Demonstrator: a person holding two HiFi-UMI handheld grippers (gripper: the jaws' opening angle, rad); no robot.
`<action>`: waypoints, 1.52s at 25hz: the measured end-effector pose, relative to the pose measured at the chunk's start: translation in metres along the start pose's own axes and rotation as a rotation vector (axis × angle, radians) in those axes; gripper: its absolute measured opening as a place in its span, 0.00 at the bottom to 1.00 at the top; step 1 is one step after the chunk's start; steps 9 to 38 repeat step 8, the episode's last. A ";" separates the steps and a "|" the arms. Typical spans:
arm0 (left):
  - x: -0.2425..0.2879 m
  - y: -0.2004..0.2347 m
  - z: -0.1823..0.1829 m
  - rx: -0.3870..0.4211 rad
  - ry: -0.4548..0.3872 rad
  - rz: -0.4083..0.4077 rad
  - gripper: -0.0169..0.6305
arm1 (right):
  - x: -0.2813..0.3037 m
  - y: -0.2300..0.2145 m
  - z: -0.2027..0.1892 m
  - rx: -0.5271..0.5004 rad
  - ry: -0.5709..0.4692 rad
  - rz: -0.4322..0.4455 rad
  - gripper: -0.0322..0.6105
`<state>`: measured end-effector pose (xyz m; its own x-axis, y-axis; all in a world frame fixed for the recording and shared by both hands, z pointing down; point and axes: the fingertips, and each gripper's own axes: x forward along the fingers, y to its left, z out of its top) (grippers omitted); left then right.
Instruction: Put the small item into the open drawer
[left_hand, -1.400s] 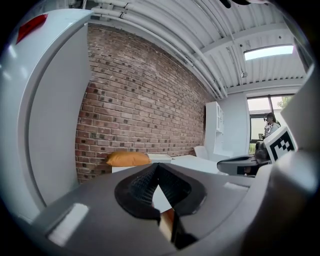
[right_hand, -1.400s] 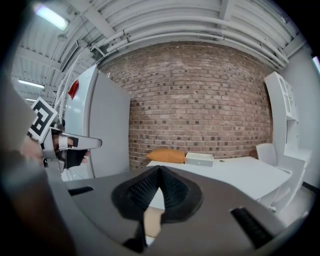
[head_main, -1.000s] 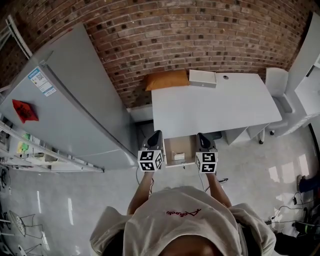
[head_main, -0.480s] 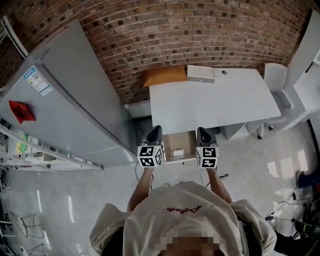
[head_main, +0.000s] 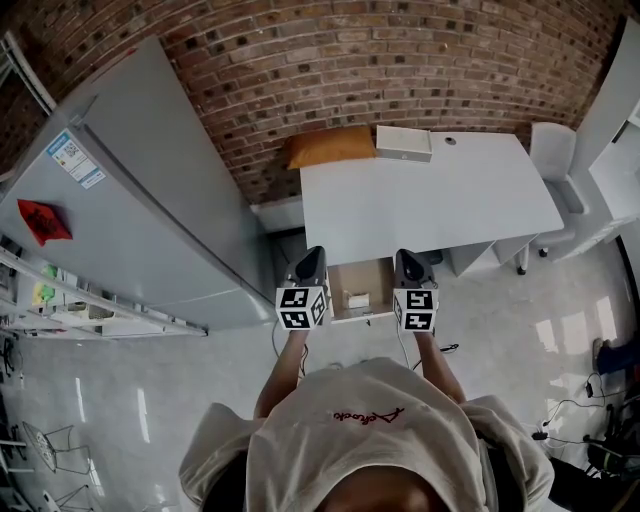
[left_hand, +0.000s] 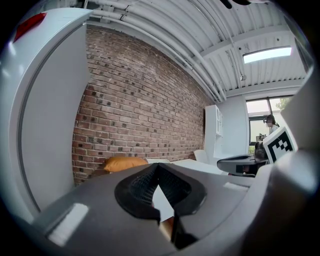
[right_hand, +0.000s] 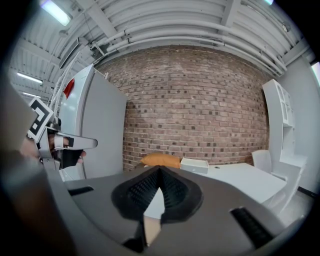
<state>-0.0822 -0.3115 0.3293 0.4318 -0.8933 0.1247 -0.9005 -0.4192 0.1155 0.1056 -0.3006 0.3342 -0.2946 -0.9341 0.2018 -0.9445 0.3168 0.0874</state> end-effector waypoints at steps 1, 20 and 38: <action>0.000 0.000 0.000 0.000 0.001 0.000 0.04 | 0.000 0.000 0.000 -0.001 -0.001 0.000 0.07; 0.001 0.002 -0.001 -0.002 -0.002 0.004 0.04 | 0.001 -0.001 0.001 -0.001 -0.003 -0.002 0.07; 0.001 0.002 -0.001 -0.002 -0.002 0.004 0.04 | 0.001 -0.001 0.001 -0.001 -0.003 -0.002 0.07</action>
